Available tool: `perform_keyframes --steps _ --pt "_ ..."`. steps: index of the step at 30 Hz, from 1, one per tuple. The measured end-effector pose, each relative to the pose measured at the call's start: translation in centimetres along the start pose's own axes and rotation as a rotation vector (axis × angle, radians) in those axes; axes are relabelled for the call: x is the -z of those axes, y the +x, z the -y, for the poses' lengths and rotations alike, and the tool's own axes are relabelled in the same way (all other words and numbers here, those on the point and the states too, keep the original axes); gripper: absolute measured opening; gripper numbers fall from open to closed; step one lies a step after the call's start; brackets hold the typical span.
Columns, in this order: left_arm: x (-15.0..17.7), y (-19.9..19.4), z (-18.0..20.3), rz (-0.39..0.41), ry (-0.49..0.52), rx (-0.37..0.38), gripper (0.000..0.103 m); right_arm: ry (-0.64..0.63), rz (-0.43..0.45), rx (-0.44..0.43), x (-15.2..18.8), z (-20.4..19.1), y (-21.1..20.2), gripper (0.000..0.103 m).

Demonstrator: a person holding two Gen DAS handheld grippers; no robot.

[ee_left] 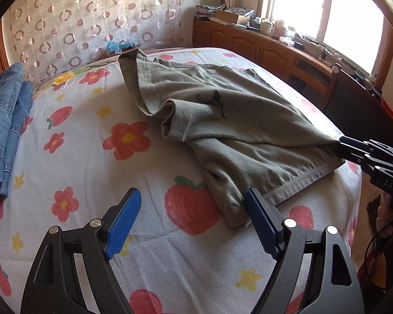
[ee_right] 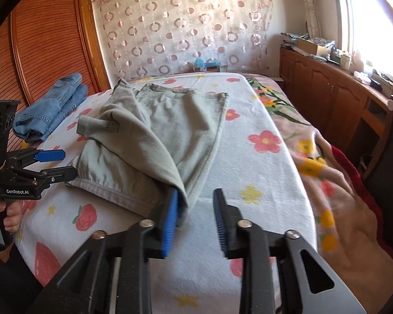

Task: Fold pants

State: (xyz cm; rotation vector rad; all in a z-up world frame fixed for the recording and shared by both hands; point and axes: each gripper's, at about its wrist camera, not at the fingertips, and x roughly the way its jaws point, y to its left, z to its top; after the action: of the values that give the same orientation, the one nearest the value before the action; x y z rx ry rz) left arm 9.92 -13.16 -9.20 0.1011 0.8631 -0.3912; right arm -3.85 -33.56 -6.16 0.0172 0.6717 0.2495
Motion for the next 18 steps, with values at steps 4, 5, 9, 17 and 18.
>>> perform_keyframes --steps 4,5,9,17,18 --pt "-0.3 -1.5 -0.6 0.048 -0.014 0.005 0.082 -0.014 0.019 0.013 -0.3 0.3 -1.0 0.035" --pt "-0.5 -1.8 -0.8 0.056 -0.020 0.005 0.082 -0.020 0.022 0.015 -0.4 0.2 -1.1 0.038" --pt "-0.9 -3.1 -1.7 0.084 -0.029 -0.010 0.082 -0.037 0.036 0.011 -1.3 -0.3 -1.2 0.041" --pt "-0.8 -4.9 -4.4 0.123 -0.068 -0.054 0.082 -0.083 0.052 -0.052 -2.9 -2.7 0.2 0.042" --pt "-0.7 -4.9 -4.7 0.124 -0.072 -0.061 0.082 -0.092 0.053 -0.061 -3.2 -3.1 0.5 0.042"
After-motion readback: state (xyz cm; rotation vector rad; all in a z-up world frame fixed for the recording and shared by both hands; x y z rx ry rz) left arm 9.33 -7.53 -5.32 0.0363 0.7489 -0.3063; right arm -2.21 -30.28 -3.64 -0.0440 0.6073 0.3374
